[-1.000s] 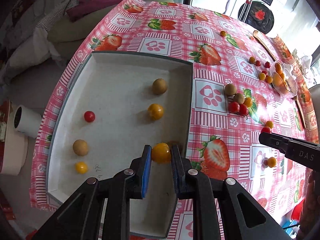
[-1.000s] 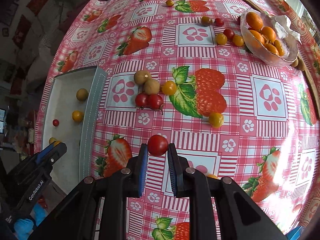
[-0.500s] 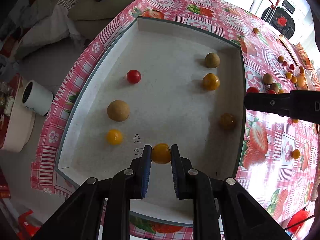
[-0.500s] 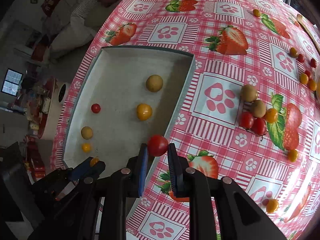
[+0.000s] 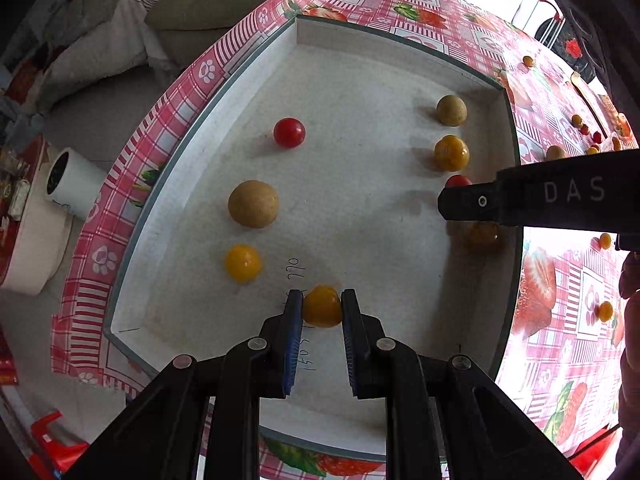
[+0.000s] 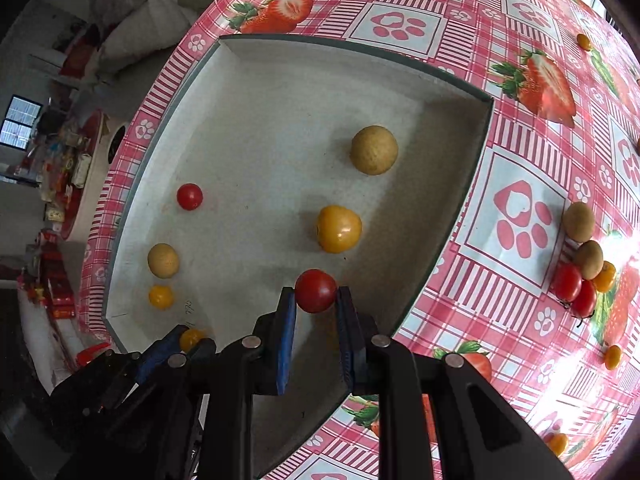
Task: Organize fruits
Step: 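Carry both tomatoes into the white tray and open both tools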
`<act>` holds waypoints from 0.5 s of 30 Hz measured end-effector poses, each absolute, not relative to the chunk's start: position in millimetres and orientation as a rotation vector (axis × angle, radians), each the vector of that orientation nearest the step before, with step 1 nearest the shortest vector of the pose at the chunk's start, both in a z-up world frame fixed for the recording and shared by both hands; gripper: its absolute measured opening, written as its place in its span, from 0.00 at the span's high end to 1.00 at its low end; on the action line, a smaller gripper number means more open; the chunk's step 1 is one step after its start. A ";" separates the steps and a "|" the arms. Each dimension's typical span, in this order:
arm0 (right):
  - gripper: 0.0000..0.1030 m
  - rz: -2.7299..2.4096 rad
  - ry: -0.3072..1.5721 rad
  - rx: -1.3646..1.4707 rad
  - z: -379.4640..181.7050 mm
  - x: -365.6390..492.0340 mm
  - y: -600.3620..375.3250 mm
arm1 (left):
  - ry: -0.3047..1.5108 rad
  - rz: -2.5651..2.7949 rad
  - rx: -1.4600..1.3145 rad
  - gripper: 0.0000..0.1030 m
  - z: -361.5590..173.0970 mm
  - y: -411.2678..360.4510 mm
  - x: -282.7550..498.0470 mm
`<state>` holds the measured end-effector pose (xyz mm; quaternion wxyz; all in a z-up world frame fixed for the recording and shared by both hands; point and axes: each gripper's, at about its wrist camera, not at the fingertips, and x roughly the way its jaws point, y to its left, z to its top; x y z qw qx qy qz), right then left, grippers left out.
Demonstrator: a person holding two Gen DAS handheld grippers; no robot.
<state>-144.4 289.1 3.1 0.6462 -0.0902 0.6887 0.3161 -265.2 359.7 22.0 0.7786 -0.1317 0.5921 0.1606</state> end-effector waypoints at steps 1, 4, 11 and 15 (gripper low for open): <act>0.79 0.717 1.569 -0.207 1.7 -144.2 290.0 | 1.280 0.347 -0.282 0.80 22.1 359.5 -265.3; 0.79 0.710 1.573 -0.209 -1.8 -144.9 293.2 | 1.280 0.347 -0.268 0.80 21.6 357.8 -266.0; 0.78 0.707 1.556 -0.212 -3.5 -146.6 304.1 | 1.276 0.351 -0.227 0.79 21.1 348.5 -263.6; 0.74 0.719 1.563 -0.193 -3.7 -143.3 302.1 | 1.268 0.345 -0.193 0.39 22.2 343.7 -262.8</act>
